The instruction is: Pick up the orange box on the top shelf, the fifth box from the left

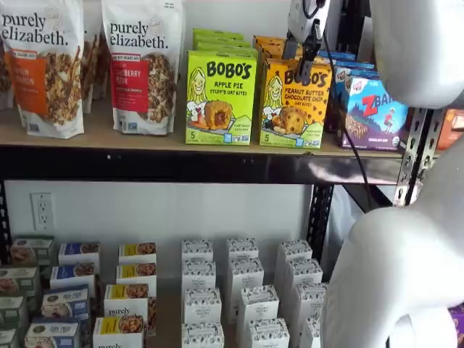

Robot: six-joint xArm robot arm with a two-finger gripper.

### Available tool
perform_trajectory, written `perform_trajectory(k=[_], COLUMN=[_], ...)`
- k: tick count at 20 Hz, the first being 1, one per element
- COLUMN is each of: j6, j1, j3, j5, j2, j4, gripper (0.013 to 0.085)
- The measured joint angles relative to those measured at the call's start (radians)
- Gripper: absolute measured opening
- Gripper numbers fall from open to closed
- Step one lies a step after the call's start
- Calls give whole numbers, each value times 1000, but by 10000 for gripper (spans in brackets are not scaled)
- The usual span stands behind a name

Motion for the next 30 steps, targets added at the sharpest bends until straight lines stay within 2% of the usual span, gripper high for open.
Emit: perform_trajectory(k=[3,8,17,19,22,24,30], j6=[16,29,23,21,19,18,15], j1=[28,46,27,26,24,22,19], j3=[-6,4,13,21,34,37,28], j5=[22,60,67,55,35,29,29], j2=[-1,9,33,28,19,17,22], j4=[-59,-93,-35,-33,-32,-29,-27], gripper=[850,850,850,770,730,650,650])
